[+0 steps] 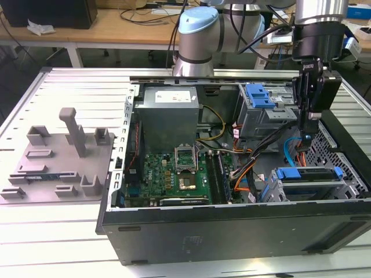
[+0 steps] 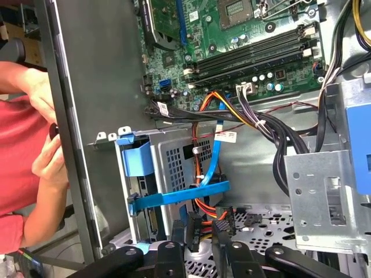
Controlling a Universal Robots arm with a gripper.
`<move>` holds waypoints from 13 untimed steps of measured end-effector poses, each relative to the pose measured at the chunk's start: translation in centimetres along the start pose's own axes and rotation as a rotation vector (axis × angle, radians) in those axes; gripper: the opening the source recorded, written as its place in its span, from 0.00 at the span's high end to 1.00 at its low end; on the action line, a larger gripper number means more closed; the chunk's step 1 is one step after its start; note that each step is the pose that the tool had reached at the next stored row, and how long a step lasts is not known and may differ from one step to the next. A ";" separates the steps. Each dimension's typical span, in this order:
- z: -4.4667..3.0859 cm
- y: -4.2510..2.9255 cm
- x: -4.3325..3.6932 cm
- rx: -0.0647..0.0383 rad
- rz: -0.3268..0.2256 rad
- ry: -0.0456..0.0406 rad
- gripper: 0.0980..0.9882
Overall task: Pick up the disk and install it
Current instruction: 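Insert the first disk wire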
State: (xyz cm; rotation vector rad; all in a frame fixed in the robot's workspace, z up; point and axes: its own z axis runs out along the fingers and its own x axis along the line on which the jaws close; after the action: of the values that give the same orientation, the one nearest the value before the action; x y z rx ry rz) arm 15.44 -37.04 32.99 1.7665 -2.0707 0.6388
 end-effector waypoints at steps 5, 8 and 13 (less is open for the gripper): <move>0.27 0.03 -0.15 0.000 0.000 0.0000 0.75; 0.41 0.06 -0.24 0.000 0.000 0.0002 0.75; 0.53 0.12 -0.31 0.003 0.000 0.0151 0.75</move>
State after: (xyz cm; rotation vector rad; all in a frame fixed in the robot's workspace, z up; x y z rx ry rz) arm 15.38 -37.05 32.36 1.7581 -2.0604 0.6530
